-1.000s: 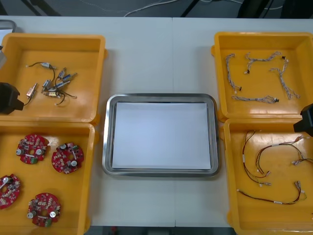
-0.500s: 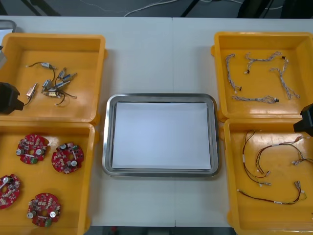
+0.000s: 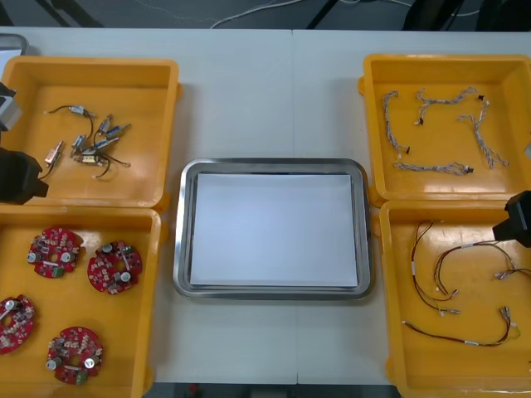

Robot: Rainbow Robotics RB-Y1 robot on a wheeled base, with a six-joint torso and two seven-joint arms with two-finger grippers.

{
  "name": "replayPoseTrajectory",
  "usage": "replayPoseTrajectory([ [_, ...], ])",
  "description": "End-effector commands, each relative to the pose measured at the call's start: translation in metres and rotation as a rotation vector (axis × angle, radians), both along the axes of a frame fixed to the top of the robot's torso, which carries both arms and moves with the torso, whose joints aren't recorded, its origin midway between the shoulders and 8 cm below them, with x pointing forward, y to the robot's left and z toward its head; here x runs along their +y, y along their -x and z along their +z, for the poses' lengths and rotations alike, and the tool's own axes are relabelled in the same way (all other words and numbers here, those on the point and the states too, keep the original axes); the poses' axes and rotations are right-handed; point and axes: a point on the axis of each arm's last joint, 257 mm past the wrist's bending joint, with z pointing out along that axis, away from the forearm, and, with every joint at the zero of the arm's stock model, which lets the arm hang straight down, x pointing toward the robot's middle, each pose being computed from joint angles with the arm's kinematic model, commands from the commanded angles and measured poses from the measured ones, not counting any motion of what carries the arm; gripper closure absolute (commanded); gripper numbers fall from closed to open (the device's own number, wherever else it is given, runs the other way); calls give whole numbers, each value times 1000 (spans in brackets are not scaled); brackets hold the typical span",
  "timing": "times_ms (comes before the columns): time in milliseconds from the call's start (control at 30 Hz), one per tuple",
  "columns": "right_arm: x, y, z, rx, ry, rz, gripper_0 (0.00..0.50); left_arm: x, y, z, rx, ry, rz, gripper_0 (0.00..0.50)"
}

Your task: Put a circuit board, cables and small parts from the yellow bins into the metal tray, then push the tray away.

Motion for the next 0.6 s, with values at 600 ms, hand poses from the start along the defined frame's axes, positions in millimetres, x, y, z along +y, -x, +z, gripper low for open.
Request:
replayPoseTrajectory([
  [600,-32,26,-50,36,-94,-437,0,-15,84,20,-53,-2,-137,5],
])
